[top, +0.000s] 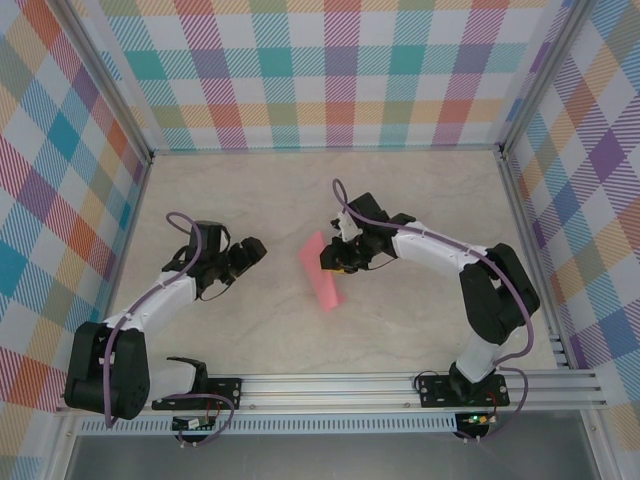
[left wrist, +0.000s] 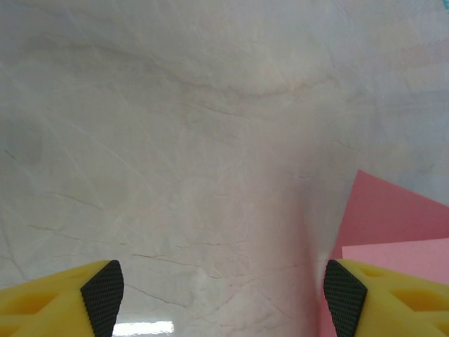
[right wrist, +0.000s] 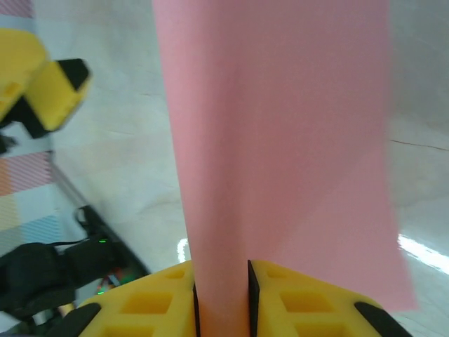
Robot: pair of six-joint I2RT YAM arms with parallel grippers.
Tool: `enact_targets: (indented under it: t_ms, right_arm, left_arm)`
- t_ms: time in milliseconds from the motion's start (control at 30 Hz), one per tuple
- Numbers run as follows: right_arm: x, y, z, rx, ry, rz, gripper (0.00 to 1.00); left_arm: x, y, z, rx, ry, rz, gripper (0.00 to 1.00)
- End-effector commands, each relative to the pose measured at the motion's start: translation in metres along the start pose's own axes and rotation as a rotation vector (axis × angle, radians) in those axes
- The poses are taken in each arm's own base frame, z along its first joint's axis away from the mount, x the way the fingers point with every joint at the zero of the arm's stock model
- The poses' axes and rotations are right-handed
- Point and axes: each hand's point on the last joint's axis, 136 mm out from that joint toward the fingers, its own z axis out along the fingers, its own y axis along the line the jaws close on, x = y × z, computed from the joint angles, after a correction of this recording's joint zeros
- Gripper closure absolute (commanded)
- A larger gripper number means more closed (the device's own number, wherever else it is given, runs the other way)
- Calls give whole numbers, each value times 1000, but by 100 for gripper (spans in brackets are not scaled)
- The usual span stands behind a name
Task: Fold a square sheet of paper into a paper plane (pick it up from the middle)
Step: Fold the square sheet of paper in half at the center of the table.
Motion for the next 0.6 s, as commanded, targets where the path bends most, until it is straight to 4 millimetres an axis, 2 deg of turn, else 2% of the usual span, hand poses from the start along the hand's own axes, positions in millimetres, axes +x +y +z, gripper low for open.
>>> enact_targets:
  t_ms: [0,233,400,567]
  right_arm:
    - [0,5,0,-133,34,83,74]
    - [-7,-52,-5,-37,-24,211,70]
    - [-9,-94,-8,181,-63,211,65]
    - [-13,-116,-10,292,-98,198,57]
  left_arm:
    - [4,-28,-1,97,-8,30,23]
    - [23,-43,19,112,35,76,23]
    - [35,-52,38,110,80,98,24]
    - [51,-66,55,116,125,124,25]
